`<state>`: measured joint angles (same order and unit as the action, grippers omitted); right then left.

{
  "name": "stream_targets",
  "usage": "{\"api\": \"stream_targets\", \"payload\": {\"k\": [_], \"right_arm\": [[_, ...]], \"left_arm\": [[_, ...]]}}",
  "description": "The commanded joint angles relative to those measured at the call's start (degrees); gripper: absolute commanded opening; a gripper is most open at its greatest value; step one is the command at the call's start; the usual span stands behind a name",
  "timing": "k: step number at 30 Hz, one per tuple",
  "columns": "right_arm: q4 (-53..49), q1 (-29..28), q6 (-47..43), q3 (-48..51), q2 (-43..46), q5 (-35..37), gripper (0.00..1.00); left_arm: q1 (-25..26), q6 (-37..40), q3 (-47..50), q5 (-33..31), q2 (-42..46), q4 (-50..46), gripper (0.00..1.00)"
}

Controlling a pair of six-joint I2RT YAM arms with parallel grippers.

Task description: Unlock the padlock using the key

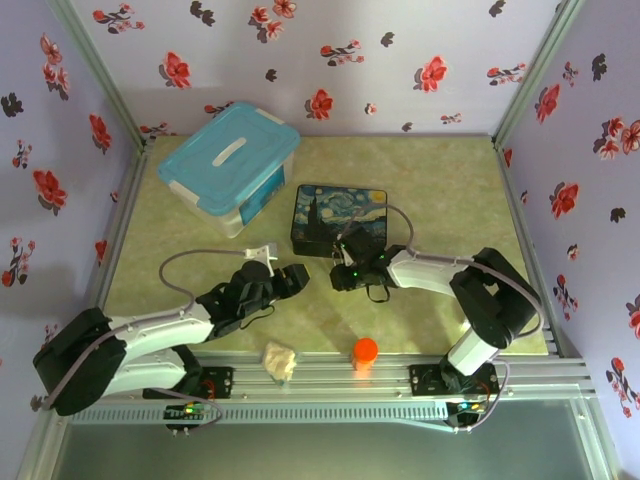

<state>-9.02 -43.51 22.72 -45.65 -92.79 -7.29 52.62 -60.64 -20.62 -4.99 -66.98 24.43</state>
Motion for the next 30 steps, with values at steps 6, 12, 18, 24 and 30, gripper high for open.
{"api": "stream_targets", "payload": {"k": [6,12,18,24,30], "right_arm": [[1.0,-5.0,6.1,6.1,4.2,-2.9,0.37],[-2.5,-7.5,8.4,7.8,10.1,-2.5,0.36],[-1.9,-4.9,6.8,8.2,14.1,-0.6,0.35],[-13.1,-7.6,-5.0,1.2,8.0,7.8,0.34],[-11.7,-9.3,-4.9,2.0,6.7,6.9,0.32]], "left_arm": [[0.1,1.8,-1.2,-1.0,-1.8,-0.3,0.54],[0.1,1.7,-1.5,-0.4,-3.2,0.8,0.54],[0.1,1.2,-1.5,0.1,-3.9,2.0,0.54],[0.2,1.1,-1.0,0.0,-3.6,1.8,0.54],[0.2,1.0,-0.6,-0.6,-3.7,1.9,0.54]]}}
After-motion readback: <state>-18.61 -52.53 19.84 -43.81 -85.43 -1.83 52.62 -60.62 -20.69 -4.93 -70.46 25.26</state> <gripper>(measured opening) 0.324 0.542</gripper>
